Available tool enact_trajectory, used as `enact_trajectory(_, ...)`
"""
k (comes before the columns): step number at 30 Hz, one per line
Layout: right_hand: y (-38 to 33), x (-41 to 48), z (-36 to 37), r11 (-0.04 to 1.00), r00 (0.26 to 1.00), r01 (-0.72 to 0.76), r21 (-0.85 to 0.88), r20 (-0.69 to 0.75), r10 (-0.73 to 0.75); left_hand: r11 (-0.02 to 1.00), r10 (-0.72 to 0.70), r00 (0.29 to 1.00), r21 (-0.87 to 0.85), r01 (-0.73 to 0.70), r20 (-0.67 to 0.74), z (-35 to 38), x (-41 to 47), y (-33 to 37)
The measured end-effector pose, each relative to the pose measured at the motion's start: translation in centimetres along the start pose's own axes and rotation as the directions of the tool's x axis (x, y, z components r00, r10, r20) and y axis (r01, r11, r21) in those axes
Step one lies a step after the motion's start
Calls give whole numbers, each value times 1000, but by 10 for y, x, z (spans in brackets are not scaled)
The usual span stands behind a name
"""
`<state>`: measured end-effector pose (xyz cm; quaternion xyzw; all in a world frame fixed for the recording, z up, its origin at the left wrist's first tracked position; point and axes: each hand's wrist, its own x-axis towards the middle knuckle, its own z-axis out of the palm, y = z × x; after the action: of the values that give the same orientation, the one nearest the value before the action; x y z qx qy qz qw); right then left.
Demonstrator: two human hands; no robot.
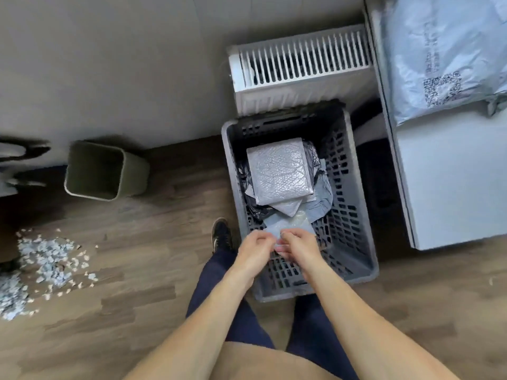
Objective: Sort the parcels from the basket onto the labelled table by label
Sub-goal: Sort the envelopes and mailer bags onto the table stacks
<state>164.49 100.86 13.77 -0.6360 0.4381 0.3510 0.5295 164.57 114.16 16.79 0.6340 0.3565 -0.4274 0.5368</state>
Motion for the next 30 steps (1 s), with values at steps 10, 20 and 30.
enact_trajectory(10, -21, 99, 55, 974, 977, -15, 224, -204, 62, 992, 22, 985, 118, -43, 171, -12, 98, 56)
enact_trajectory(20, -6, 206, 64, 839, 912, -85, 538, -297, 283, 994, -25, 997, 107, 17, 74, 10, 173, 41)
enact_trajectory(30, -5, 198, 64, 794, 927, -19, 607, -287, 241, 991, 1, 997, 132, -11, 79, 10, 165, 31)
